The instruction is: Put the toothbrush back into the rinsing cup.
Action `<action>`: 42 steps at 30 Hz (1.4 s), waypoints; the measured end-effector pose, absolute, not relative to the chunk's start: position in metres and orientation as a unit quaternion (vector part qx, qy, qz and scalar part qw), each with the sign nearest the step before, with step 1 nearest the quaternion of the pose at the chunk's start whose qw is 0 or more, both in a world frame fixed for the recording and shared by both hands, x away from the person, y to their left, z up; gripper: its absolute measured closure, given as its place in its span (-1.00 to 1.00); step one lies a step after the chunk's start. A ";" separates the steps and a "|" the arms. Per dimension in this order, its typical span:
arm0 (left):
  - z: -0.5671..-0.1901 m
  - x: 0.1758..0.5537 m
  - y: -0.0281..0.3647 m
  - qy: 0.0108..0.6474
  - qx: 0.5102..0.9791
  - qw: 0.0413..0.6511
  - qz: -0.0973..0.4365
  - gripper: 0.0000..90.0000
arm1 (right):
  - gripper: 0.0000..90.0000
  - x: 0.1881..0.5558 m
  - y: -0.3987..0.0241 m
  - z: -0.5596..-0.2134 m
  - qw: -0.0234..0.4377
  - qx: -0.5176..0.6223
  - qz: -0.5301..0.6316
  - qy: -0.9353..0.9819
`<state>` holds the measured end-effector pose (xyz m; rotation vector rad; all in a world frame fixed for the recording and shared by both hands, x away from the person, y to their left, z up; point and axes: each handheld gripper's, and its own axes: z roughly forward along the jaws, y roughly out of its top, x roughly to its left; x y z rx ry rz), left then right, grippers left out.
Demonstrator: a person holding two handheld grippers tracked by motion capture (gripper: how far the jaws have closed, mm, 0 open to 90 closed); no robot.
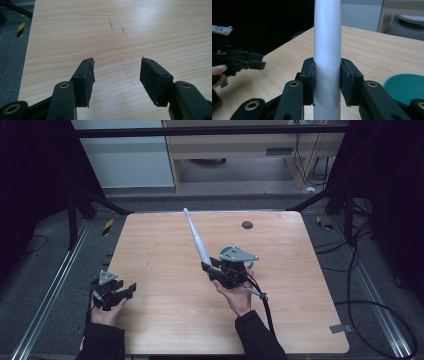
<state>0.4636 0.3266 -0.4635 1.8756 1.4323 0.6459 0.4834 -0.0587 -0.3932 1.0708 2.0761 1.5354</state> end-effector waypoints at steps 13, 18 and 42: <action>-0.464 0.464 0.327 0.551 0.721 0.340 0.248 -0.01 | 0.48 0.506 -0.074 -0.390 0.221 0.413 0.554 0.688; -0.464 0.464 0.327 0.551 0.721 0.339 0.248 -0.01 | 0.48 0.514 -0.084 -0.391 0.240 0.427 0.550 0.676; -0.464 0.464 0.328 0.552 0.720 0.340 0.248 -0.01 | 0.48 0.541 -0.097 -0.408 0.294 0.469 0.522 0.649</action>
